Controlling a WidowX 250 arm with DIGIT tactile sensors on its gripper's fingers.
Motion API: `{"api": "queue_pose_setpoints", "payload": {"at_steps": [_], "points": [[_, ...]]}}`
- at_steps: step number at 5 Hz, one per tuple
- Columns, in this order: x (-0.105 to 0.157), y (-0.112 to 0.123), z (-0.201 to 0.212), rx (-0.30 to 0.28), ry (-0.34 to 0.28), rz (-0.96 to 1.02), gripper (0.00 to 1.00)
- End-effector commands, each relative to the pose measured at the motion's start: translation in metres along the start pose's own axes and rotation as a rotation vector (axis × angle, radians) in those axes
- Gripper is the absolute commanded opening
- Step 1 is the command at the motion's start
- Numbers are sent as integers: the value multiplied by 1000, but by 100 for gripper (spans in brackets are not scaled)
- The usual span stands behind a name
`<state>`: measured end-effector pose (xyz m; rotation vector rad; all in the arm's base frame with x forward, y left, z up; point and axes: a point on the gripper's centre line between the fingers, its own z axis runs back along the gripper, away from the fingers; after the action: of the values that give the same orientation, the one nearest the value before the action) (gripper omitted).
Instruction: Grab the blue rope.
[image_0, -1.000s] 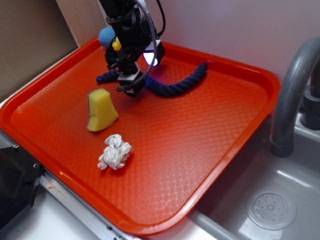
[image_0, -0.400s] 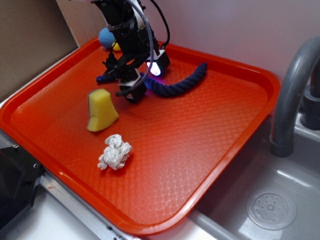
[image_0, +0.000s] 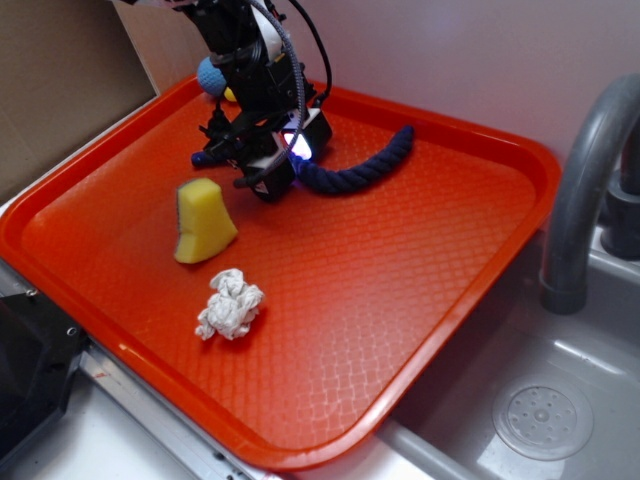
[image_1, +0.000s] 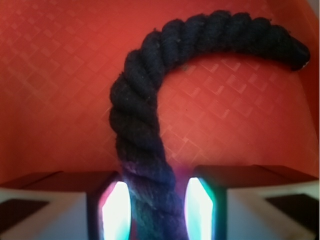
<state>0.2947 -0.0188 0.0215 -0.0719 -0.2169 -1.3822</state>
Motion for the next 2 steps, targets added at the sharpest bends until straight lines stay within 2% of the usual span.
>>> {"api": "queue_pose_setpoints", "payload": {"at_steps": [1,2], "points": [[2,-3,1,29,7,-15,0],[5,-2,-3,40,21,-35,0]]}}
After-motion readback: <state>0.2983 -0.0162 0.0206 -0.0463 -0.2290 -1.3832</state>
